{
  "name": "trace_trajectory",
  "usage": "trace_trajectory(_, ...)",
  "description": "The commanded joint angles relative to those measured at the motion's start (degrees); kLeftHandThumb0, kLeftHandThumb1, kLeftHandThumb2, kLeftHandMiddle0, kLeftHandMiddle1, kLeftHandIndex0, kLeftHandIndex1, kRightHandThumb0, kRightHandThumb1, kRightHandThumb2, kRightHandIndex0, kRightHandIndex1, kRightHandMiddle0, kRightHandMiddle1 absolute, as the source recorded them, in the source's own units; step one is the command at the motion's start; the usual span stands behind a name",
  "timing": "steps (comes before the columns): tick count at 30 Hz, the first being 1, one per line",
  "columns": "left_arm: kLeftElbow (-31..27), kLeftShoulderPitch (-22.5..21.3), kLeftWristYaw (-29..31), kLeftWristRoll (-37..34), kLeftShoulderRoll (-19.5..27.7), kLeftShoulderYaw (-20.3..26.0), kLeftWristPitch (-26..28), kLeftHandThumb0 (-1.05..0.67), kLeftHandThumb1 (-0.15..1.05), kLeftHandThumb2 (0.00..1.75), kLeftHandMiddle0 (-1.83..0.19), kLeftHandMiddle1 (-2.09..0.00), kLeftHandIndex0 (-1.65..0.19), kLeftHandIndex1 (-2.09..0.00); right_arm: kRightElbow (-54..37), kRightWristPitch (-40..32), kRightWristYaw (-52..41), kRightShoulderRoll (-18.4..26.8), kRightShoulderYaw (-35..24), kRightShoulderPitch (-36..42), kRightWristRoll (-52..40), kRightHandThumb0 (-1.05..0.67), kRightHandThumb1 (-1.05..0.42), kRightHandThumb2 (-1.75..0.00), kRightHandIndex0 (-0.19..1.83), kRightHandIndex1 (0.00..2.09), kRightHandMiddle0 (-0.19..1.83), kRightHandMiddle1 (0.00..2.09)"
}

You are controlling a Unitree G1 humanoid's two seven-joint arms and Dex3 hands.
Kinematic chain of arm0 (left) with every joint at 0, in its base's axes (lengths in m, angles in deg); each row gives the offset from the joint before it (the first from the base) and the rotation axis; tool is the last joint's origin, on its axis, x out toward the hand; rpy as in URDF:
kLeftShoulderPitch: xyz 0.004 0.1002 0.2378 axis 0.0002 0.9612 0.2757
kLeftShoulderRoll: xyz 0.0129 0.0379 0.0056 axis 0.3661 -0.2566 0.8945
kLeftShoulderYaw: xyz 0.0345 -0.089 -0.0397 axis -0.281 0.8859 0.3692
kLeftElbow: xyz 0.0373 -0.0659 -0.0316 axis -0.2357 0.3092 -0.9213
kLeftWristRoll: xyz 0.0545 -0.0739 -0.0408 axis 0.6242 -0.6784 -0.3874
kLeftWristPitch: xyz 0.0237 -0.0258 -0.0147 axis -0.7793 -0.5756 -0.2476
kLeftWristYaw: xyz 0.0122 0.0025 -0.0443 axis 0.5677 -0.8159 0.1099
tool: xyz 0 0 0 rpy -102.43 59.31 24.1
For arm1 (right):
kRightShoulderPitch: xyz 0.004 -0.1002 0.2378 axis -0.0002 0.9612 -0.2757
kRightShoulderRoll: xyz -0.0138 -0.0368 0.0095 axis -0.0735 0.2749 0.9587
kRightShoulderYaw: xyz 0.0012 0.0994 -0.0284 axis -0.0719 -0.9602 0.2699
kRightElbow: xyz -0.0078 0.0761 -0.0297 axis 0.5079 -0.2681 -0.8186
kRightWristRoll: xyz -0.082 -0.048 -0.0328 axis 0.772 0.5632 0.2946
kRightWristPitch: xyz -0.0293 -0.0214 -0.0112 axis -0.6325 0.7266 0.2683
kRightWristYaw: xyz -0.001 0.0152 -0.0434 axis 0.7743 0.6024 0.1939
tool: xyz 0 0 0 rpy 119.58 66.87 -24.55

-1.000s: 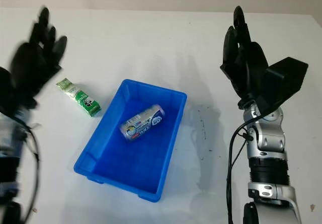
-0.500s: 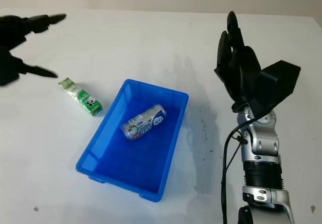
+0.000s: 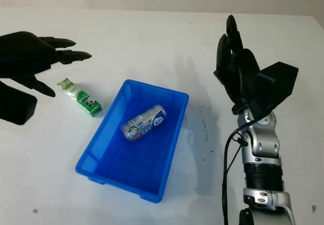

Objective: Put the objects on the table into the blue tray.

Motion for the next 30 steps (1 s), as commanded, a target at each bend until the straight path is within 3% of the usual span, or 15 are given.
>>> trace_trajectory(1,0.12,-0.39,0.07,-0.07,-0.64,-0.65,0.00,-0.43,0.83,0.06,-0.20,-0.06,-0.22,-0.07,-1.94,-0.64,0.10,0.18,-0.06,0.55,0.16,-0.76,-1.05,-0.72,-0.19,0.00,-0.19,0.00)
trace_trajectory(8,1.17,2.70,-1.49,-3.59,-2.20,-0.04,-0.97,-0.37,0.82,0.05,-0.29,-0.08,-0.30,-0.09,-1.77,-0.60,-0.30,0.29,-0.05,0.21,0.48,-0.75,-1.05,-0.72,-0.19,0.00,-0.19,0.00)
trace_trajectory(23,4.18,6.42,1.29,-7.78,-6.37,-1.67,-1.85,-0.33,0.86,0.06,-0.35,-0.07,-0.37,-0.10,-1.89,-1.48,-0.44,-0.40,-0.20,0.04,-0.30,-0.73,-1.05,-0.72,-0.19,0.00,-0.19,0.00)
trace_trajectory(25,3.88,6.50,-2.62,-4.20,-5.92,-3.18,-3.27,-0.34,0.87,0.06,-0.41,-0.10,-0.42,-0.13,-1.98,-1.53,-0.36,-0.34,-0.27,0.11,-0.32,-0.73,-1.05,-0.71,-0.19,0.00,-0.19,0.00)
trace_trajectory(27,1.56,6.25,-13.04,6.56,-4.03,-7.20,-3.81,-0.34,0.89,0.07,-0.54,-0.16,-0.50,-0.17,-2.04,-1.46,-0.40,-0.21,-0.37,0.22,-0.38,-0.74,-1.05,-0.71,-0.19,0.00,-0.19,0.00)
trace_trajectory(28,0.77,6.11,-17.98,11.29,-3.34,-8.91,-3.57,-0.19,0.94,0.05,-0.43,-0.95,-0.42,-0.85,-2.09,-1.46,-0.43,-0.17,-0.41,0.26,-0.41,-0.74,-1.05,-0.70,-0.19,0.00,-0.19,0.00)
trace_trajectory(29,0.67,5.91,-24.25,15.77,-2.86,-10.67,-3.34,-0.08,0.97,0.05,-0.33,-1.58,-0.29,-1.48,-2.13,-1.40,-0.62,-0.04,-0.41,0.34,-0.45,-0.74,-1.05,-0.70,-0.19,0.00,-0.19,0.00)
trace_trajectory(30,1.14,5.59,-28.79,18.72,-2.72,-11.89,-3.18,-0.03,0.98,0.05,-0.40,-1.83,-0.27,-1.75,-2.05,-1.32,-0.78,0.06,-0.41,0.32,-0.44,-0.74,-1.05,-0.70,-0.19,0.00,-0.19,0.00)
